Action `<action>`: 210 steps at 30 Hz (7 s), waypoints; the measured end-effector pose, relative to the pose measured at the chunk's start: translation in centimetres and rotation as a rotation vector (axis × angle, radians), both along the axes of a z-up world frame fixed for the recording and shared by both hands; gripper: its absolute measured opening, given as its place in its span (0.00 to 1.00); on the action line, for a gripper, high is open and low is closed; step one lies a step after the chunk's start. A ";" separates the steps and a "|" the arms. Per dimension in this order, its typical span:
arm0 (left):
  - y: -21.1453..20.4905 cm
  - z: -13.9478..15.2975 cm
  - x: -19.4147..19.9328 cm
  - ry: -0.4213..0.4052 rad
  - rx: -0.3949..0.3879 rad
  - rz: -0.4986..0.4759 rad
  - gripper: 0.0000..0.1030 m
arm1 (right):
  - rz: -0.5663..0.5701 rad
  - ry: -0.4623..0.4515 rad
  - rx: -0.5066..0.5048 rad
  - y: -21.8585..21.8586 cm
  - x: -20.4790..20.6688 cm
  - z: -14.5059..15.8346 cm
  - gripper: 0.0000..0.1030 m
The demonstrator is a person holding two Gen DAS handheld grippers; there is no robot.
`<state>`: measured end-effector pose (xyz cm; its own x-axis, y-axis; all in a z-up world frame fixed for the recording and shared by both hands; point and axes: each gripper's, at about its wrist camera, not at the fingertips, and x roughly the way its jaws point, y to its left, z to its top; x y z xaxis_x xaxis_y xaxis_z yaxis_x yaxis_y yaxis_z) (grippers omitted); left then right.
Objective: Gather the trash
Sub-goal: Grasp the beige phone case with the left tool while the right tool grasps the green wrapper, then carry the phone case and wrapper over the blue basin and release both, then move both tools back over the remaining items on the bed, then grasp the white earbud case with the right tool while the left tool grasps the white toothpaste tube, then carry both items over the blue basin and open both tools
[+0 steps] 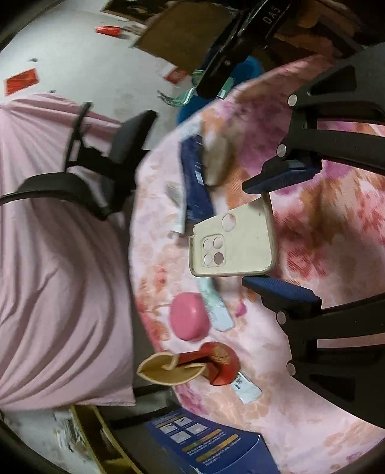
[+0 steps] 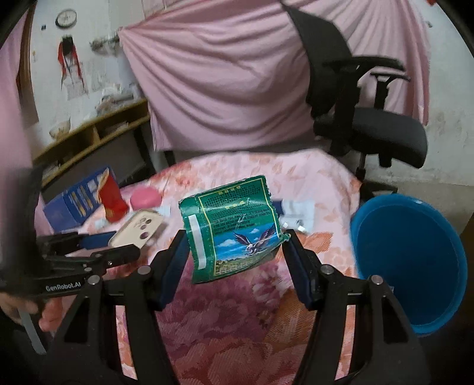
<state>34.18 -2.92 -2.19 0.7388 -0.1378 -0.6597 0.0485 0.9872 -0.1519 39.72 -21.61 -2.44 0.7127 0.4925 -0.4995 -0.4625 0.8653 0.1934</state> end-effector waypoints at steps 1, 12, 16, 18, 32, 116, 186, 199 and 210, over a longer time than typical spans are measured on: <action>-0.3 0.3 -0.3 -0.032 -0.017 0.013 0.48 | -0.015 -0.029 0.012 -0.3 -0.2 0.4 0.86; -5.2 6.9 -1.1 -0.417 -0.048 -0.018 0.48 | -0.217 -0.371 0.193 -6.0 -4.2 4.9 0.87; -8.1 9.1 -1.3 -0.529 -0.047 -0.076 0.48 | -0.305 -0.442 0.223 -8.3 -5.1 5.8 0.87; -9.4 9.8 -1.2 -0.559 -0.048 -0.107 0.48 | -0.349 -0.451 0.229 -9.4 -5.2 6.1 0.87; -19.8 7.9 4.1 -0.434 -0.105 -0.310 0.48 | -0.619 -0.340 0.291 -18.4 -4.3 4.6 0.87; 1.5 5.0 -5.8 -0.488 0.125 0.154 0.98 | -0.173 -0.420 0.008 -2.0 -4.2 4.5 1.00; 2.0 -2.7 5.5 0.125 0.173 -0.133 0.01 | 0.156 0.268 -0.174 5.2 3.5 -4.0 0.54; 1.0 1.3 -1.6 -0.156 0.041 -0.068 0.01 | 0.167 0.080 -0.076 3.0 -0.4 -1.0 0.54; -3.1 8.2 -4.0 -0.463 0.003 -0.088 0.01 | -0.014 -0.342 0.083 -1.4 -4.8 4.4 0.54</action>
